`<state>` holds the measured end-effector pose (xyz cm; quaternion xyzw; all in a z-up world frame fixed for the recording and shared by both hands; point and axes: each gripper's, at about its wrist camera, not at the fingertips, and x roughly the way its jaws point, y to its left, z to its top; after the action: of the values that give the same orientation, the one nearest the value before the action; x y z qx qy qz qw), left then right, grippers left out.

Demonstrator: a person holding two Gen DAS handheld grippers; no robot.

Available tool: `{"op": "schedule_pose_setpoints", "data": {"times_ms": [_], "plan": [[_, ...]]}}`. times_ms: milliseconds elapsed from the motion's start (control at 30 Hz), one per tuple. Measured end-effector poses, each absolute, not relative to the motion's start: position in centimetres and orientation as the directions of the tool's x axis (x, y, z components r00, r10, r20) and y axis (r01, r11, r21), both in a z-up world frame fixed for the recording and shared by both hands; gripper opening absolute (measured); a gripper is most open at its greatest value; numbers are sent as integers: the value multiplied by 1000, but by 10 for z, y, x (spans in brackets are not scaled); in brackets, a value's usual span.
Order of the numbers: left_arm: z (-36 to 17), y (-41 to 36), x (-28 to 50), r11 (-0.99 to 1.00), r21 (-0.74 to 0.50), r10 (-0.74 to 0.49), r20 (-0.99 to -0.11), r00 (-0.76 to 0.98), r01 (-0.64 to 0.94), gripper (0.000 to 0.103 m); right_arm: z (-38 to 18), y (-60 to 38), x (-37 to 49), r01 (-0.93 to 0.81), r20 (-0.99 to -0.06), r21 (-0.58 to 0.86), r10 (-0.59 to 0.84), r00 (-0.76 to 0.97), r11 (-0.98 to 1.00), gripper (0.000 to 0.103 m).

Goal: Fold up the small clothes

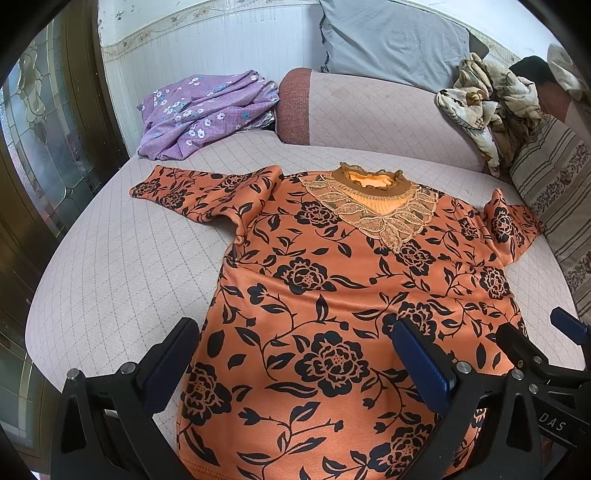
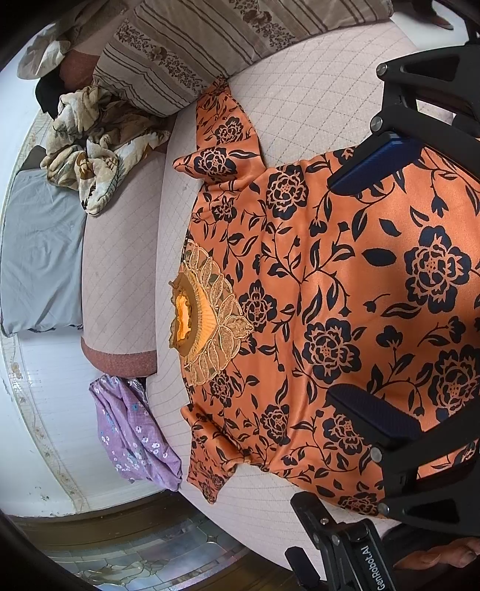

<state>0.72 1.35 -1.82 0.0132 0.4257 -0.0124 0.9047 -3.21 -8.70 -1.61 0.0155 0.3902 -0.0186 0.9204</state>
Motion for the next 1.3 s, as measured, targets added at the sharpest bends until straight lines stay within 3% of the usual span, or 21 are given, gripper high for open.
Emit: {"op": "schedule_pose_setpoints", "data": {"times_ms": [1100, 1300], "plan": [[-23, 13, 6, 999, 13, -12, -775, 631, 35, 103, -21, -87, -30, 45, -725, 19, -17, 688, 999, 103], [-35, 42, 22, 998, -67, -54, -799, 598, 0, 103, -21, -105, -29, 28, -707, 87, 42, 706, 996, 103]]}}
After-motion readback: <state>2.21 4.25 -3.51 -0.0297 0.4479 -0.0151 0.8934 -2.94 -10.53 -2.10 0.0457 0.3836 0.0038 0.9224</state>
